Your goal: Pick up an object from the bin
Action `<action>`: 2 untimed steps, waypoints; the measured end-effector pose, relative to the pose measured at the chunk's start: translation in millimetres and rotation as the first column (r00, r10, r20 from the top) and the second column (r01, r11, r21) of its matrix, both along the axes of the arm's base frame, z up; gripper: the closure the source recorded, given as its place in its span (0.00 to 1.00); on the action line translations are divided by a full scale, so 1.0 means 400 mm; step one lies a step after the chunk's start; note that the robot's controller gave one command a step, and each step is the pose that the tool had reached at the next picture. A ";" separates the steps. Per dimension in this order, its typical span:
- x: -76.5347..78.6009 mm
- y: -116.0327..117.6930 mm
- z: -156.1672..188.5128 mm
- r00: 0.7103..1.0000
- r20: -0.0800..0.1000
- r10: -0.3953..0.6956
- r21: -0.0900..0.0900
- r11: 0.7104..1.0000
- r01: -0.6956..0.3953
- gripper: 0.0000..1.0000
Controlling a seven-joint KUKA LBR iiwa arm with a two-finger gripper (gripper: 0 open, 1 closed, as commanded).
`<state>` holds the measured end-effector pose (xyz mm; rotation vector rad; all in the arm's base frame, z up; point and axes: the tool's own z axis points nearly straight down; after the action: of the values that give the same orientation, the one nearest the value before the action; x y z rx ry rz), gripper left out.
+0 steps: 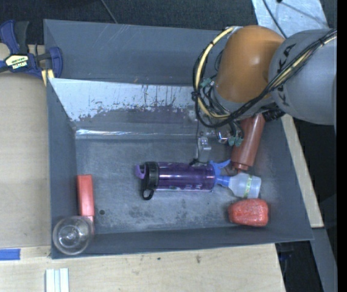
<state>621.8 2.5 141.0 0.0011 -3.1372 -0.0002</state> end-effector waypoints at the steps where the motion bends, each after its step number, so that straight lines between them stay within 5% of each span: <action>1: 0.004 0.000 0.013 1.000 0.008 0.000 0.000 1.000 0.000 0.00; 2: -0.047 0.037 -0.082 0.999 0.017 0.046 -0.002 0.999 -0.046 0.00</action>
Offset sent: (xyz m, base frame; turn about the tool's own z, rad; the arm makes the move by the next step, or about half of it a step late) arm -0.0410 0.0302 -0.0710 -0.0872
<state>602.8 17.3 108.2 0.0733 -3.1530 0.0030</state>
